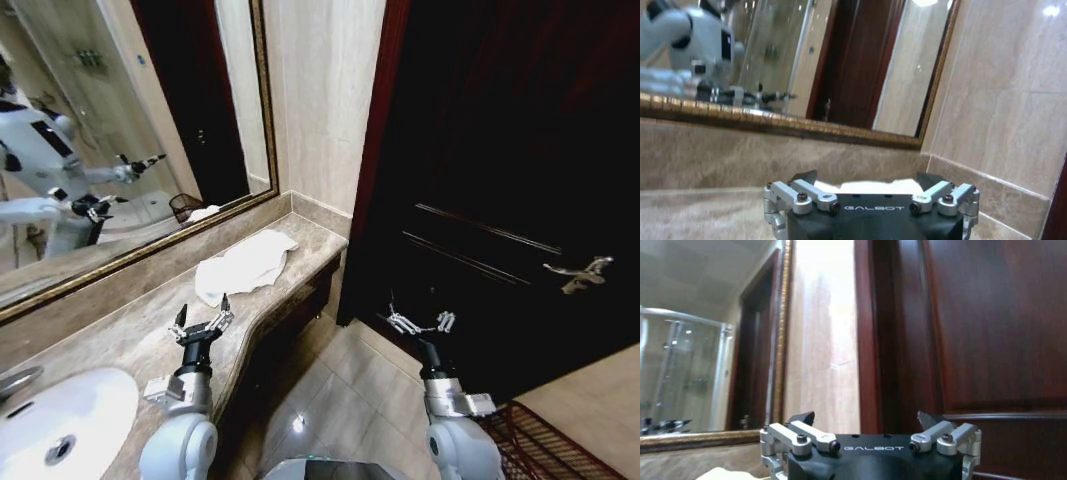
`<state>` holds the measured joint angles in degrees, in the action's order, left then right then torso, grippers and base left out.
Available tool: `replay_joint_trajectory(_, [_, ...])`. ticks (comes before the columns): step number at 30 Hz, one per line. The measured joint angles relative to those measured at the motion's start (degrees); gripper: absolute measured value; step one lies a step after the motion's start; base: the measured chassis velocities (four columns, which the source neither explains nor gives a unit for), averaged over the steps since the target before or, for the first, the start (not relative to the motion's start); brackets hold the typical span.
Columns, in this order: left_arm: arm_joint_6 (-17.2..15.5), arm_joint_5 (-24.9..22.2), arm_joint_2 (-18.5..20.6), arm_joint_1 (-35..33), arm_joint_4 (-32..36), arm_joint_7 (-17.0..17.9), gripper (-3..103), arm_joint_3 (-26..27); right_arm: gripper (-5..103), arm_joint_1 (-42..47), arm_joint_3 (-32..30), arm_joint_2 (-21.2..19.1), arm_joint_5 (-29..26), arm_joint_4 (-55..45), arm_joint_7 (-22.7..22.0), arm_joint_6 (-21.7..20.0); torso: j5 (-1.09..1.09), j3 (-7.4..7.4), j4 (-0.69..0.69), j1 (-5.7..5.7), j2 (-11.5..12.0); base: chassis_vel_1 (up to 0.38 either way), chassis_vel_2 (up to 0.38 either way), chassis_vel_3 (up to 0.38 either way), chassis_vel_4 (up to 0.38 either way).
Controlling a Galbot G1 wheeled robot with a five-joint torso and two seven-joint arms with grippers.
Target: Discard the used towel into the hamper.
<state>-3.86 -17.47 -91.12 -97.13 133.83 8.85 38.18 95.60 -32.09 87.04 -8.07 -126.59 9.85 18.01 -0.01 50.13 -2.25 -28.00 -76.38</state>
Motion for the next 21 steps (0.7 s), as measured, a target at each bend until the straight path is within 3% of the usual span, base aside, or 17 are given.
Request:
replay_joint_trajectory(1, [0.0,0.0,0.0,0.0,0.0,0.0,100,0.0,100,0.0,0.0,0.0,0.0,0.0,0.0,0.0,0.00,0.00,0.00,0.00,0.0,0.058,-0.004,-0.053,0.030])
replay_joint_trajectory(3, [-3.8,-2.0,1.0,2.6,-1.3,1.0,100,0.5,100,0.3,0.2,-0.1,0.6,-0.3,1.1,0.1,0.01,-0.01,-0.04,0.03,0.0,0.080,-0.020,-0.052,0.036])
replay_joint_trajectory(6, [-6.6,-1.9,-0.3,5.3,-2.4,2.2,100,-0.2,100,0.6,0.2,-0.4,0.9,-0.4,2.4,0.6,0.00,-0.01,-0.04,0.03,0.0,0.034,-0.007,-0.012,0.014])
replay_joint_trajectory(11, [-8.0,0.5,-0.8,8.2,-5.0,2.3,100,-1.7,100,0.8,0.1,-0.8,1.5,-0.7,3.2,0.6,0.00,0.01,-0.01,-0.02,0.0,0.000,0.000,0.000,0.000])
replay_joint_trajectory(13, [-8.6,0.9,1.2,10.5,-7.3,2.2,100,-1.6,100,1.0,0.2,-0.3,2.7,-0.6,2.8,0.4,0.01,0.01,-0.03,-0.04,0.0,0.000,0.000,0.000,0.000])
replay_joint_trajectory(17, [-11.1,-0.6,4.2,15.2,-10.7,3.5,100,-1.4,100,1.6,0.9,0.6,4.9,0.1,2.3,0.5,0.00,0.01,-0.03,-0.03,0.0,0.000,0.000,0.000,0.000])
replay_joint_trajectory(21, [-14.1,-2.3,3.9,21.2,-14.6,6.1,100,-2.7,100,1.9,1.4,0.9,6.3,0.3,1.3,0.0,0.00,0.01,-0.02,-0.03,0.0,0.000,0.000,0.000,0.000])
